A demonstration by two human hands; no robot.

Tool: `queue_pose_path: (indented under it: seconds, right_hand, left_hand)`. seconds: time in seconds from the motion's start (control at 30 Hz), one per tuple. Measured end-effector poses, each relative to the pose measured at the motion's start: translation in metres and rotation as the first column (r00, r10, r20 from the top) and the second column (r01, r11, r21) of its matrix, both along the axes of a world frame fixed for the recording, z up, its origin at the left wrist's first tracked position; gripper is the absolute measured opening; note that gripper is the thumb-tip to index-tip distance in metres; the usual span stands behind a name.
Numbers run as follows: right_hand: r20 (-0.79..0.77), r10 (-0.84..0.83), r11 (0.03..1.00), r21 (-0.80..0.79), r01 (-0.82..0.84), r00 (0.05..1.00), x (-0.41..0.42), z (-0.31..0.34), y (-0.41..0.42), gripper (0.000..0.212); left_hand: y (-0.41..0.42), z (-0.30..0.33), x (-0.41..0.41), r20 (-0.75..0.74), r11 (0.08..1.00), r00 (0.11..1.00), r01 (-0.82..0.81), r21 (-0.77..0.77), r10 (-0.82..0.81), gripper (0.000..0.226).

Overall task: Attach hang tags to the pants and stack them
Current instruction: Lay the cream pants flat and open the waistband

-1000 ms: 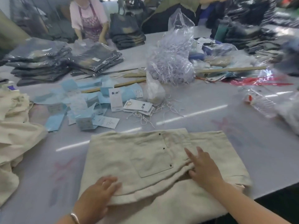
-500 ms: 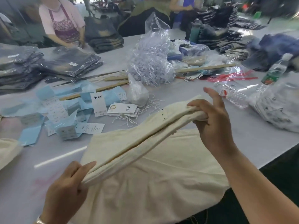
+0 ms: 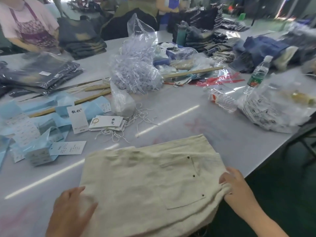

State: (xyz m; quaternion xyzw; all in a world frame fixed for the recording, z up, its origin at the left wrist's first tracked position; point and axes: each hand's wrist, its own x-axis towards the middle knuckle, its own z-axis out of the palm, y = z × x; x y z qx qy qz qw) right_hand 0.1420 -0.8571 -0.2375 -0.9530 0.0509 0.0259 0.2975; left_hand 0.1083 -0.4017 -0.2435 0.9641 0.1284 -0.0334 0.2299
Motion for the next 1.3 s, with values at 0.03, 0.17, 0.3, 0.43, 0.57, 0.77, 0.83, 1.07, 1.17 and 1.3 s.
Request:
queue_pose_path:
  seconds: [0.03, 0.17, 0.3, 0.43, 0.57, 0.77, 0.83, 1.07, 1.17, 1.3]
  right_hand:
    - [0.054, -0.03, 1.0, 0.01, 0.029, 0.998, 0.004, 0.009, 0.008, 0.042]
    - [0.393, -0.056, 0.989, 0.151, -0.004, 0.918, 0.02, 0.05, 0.071, 0.037]
    - [0.539, 0.062, 0.853, 0.409, -0.325, 0.84, 0.036, 0.081, 0.127, 0.05]
    - [0.366, 0.129, 0.89, 0.368, -0.271, 0.921, 0.037, 0.063, 0.079, 0.068]
    - [-0.406, 0.301, 0.887, -0.213, -0.41, 0.863, 0.022, 0.018, 0.023, 0.059]
    - [-0.507, 0.403, 0.877, -0.024, -0.48, 0.762, 0.018, 0.024, 0.025, 0.026]
    - [-0.439, 0.471, 0.868, 0.387, -0.311, 0.765, 0.02, 0.052, 0.025, 0.027]
    - [-0.078, 0.571, 0.819, 0.125, -0.56, 0.817, 0.091, 0.134, 0.064, 0.018]
    - [-0.066, 0.505, 0.852, -0.121, -0.51, 0.86, 0.143, 0.131, 0.067, 0.023]
    - [-0.16, 0.401, 0.747, -0.513, -0.423, 0.902, 0.177, 0.057, 0.052, 0.031]
  left_hand:
    - [-0.013, 0.004, 0.003, 0.058, 0.997, 0.997, 0.063, -0.053, -0.06, 0.092]
    - [-0.1, 0.04, 0.013, 0.138, 0.742, 0.904, 0.413, -0.528, -0.406, 0.094]
    - [-0.179, 0.055, 0.047, 0.368, 0.679, 0.839, 0.542, -0.496, -0.401, 0.076]
    - [-0.178, 0.057, 0.083, 0.187, 0.668, 0.982, 0.157, -0.728, -0.027, 0.023]
    - [-0.141, 0.07, 0.097, 0.155, 0.475, 0.98, 0.077, -0.876, 0.126, 0.013]
    - [-0.101, 0.104, 0.099, 0.315, 0.488, 0.933, 0.197, -0.85, 0.172, 0.008]
    - [-0.094, 0.112, 0.094, 0.348, 0.536, 0.925, 0.217, -0.815, 0.153, 0.005]
    - [-0.077, 0.135, 0.079, 0.448, 0.714, 0.883, 0.223, -0.664, 0.14, 0.032]
    - [-0.072, 0.144, 0.073, 0.49, 0.717, 0.852, 0.225, -0.66, 0.183, 0.027]
    - [-0.079, 0.155, 0.068, 0.583, 0.79, 0.78, 0.204, -0.578, 0.226, 0.027]
